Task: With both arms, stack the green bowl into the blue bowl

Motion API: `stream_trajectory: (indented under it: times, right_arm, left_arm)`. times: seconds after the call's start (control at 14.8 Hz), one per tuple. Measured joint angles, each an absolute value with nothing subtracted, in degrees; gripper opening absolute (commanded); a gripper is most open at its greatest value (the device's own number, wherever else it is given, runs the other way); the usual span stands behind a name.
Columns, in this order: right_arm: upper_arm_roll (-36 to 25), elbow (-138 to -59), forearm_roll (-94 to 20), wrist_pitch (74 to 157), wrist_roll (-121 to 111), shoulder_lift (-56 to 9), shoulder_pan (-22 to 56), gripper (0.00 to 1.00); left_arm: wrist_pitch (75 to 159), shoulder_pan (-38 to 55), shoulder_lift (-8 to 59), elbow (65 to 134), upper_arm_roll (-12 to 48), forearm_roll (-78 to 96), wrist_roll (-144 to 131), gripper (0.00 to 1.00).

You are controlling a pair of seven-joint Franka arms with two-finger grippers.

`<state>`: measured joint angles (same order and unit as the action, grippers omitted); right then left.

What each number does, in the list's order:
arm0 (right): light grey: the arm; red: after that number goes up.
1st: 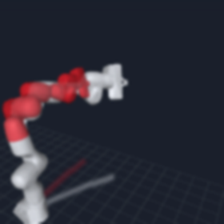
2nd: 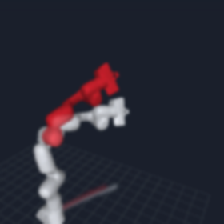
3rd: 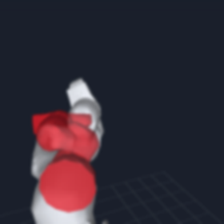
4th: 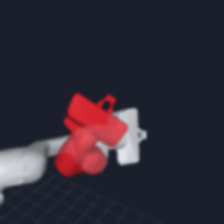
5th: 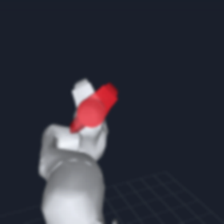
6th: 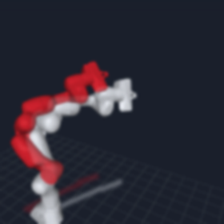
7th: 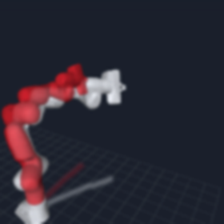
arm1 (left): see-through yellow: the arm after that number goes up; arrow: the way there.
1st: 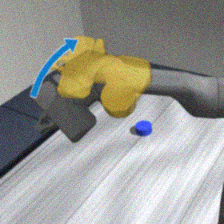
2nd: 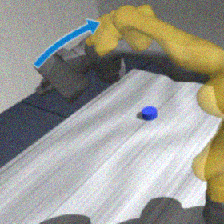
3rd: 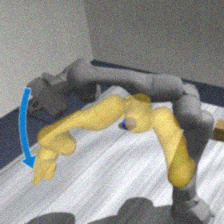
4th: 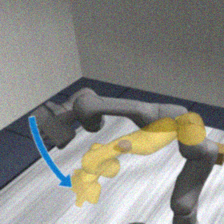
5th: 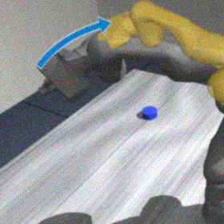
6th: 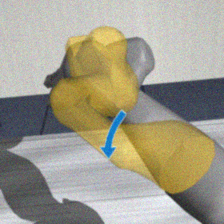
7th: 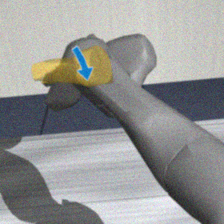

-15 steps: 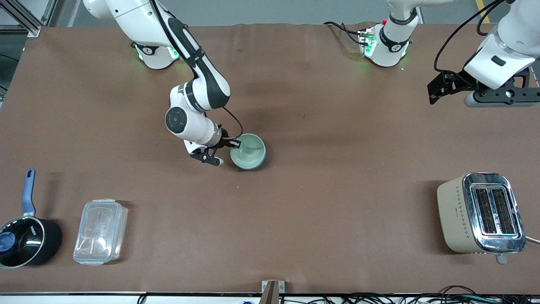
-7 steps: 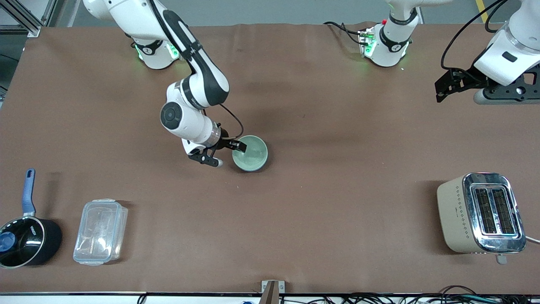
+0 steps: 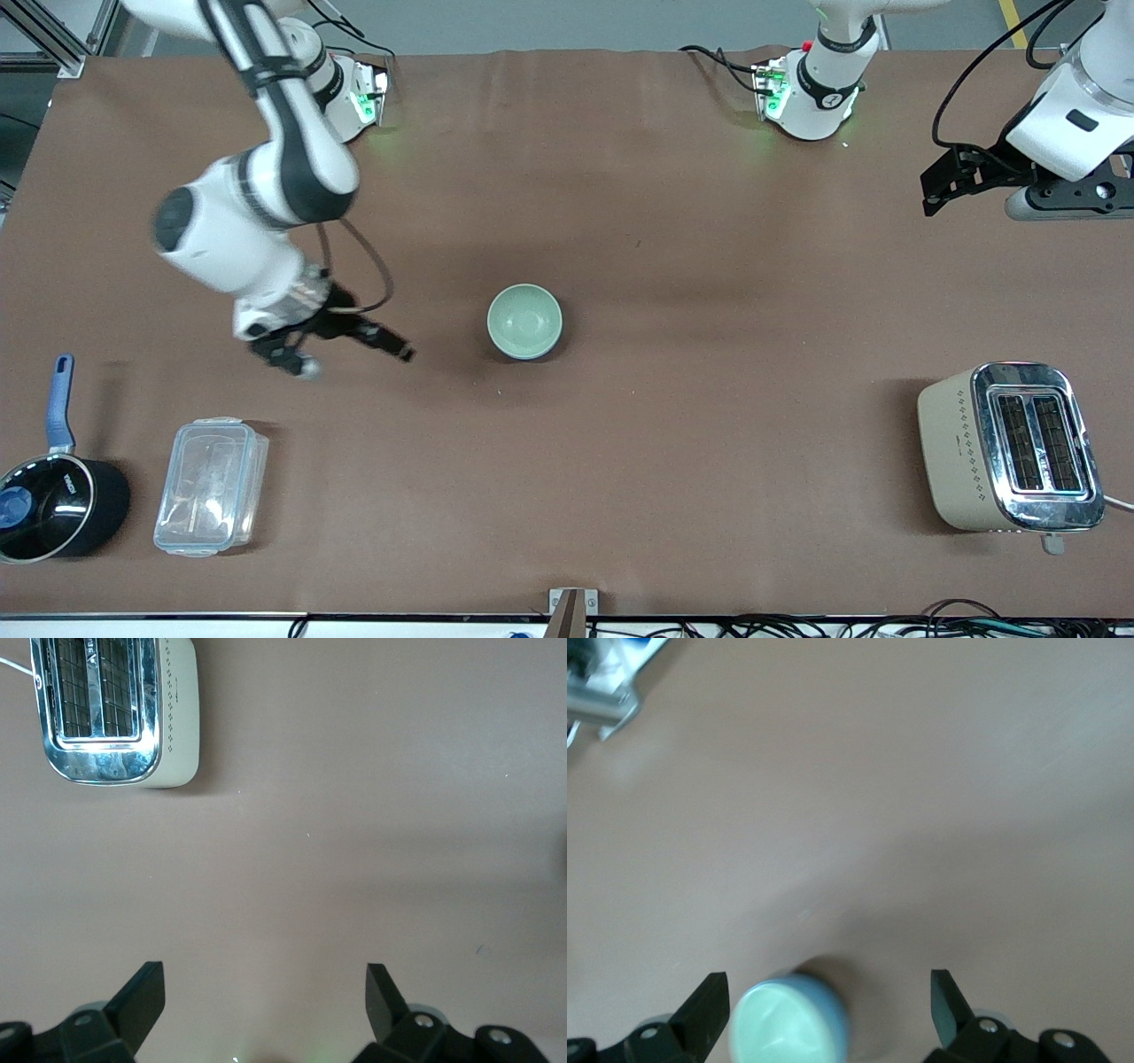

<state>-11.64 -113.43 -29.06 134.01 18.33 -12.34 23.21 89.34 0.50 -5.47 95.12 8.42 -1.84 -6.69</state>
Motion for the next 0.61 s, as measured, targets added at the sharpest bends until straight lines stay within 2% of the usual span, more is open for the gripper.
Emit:
stream_trajectory:
  times: [0.2, 0.34, 0.61]
  right_arm:
    - [-12.68, -113.65, -25.71, 127.1, 8.01, -9.51, 12.94, 1.0]
    - [-12.73, -113.49, -18.01, 122.23, 6.71, -6.34, 8.06, 1.0]
    - [-12.66, -108.7, -6.3, 110.04, 6.5, 0.56, 4.7, 1.0]
  left_arm:
    - [89.34, 0.46, -5.48, 95.09, 8.4, -1.84, -6.59, 1.0]
    - [89.39, 0.45, -5.5, 95.02, 8.39, -1.84, -5.16, 1.0]
    - [89.42, 0.28, -5.51, 94.77, 8.36, -1.84, -3.62, 1.0]
